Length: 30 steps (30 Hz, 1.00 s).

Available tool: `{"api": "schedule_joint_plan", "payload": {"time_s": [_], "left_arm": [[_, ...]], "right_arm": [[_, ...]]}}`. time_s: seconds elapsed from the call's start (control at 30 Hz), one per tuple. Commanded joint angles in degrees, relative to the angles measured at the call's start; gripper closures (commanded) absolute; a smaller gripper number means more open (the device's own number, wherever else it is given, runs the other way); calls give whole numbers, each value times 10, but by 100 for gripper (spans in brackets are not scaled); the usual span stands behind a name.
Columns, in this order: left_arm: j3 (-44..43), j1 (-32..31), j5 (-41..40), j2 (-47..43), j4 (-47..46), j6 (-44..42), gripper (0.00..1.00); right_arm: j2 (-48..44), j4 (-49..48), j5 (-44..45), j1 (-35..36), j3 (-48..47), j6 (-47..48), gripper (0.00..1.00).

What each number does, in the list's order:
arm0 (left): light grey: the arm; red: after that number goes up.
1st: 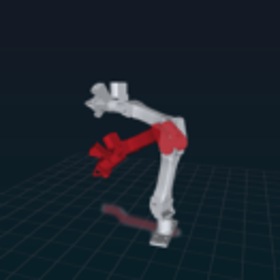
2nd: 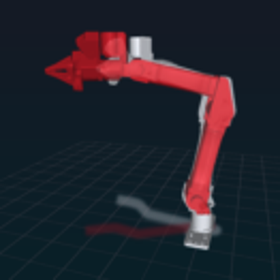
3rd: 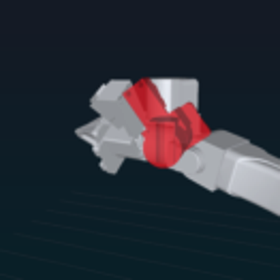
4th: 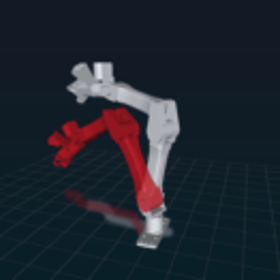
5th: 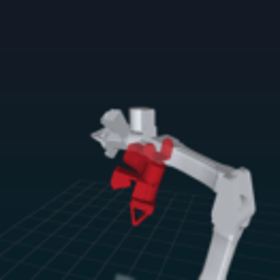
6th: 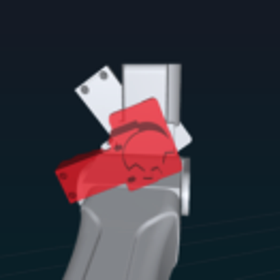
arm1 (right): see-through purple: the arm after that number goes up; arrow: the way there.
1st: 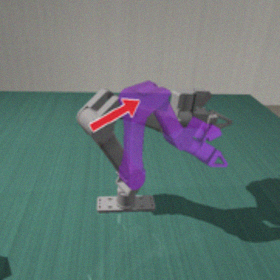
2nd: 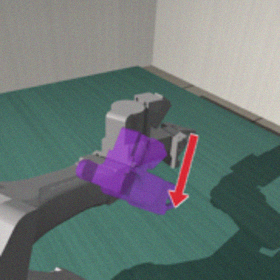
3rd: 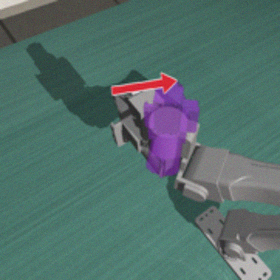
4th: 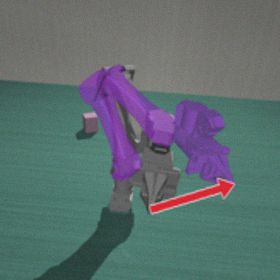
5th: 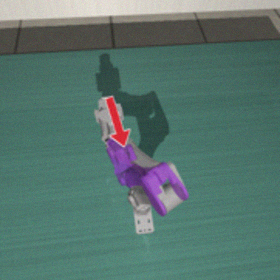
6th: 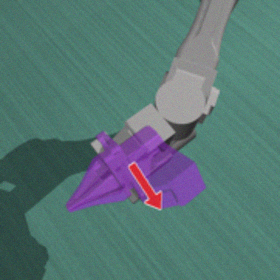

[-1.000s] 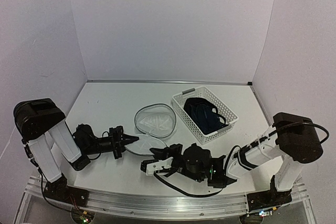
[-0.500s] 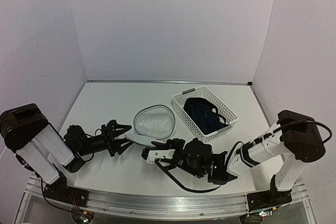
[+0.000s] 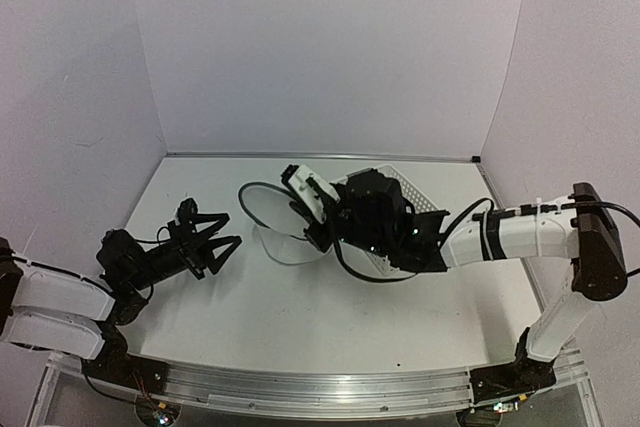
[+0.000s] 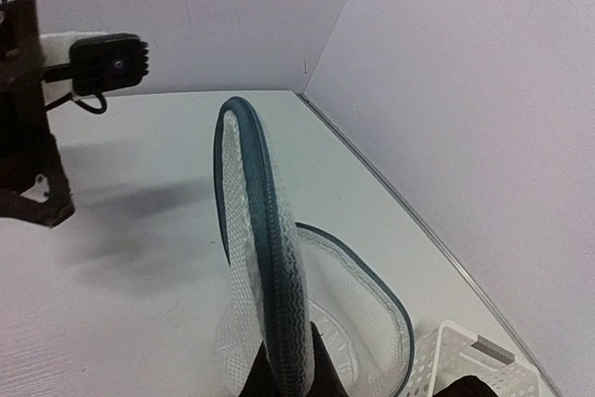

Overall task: Unzip the laundry bag and remove the bra
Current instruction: Close the laundry bag lid on the laundry bag.

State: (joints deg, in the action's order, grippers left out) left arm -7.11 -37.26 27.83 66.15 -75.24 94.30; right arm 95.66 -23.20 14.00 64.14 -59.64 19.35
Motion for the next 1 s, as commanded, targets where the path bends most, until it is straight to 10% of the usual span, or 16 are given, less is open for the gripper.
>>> {"api": "schedule_joint_plan", "payload": {"time_s": [0.0,0.37,0.97], "left_arm": [[-43,6,-6,-67,173,-100,36],[-113,15,-11,-159,388,-215,35],[-134,17,-4,-141,409,-238,35]], "right_arm": [[-1,118,-89,-39,-81,-136,100],[72,227,-298,-112,-192,-386,100],[195,203,-380,-193,-204,-551,94]]}}
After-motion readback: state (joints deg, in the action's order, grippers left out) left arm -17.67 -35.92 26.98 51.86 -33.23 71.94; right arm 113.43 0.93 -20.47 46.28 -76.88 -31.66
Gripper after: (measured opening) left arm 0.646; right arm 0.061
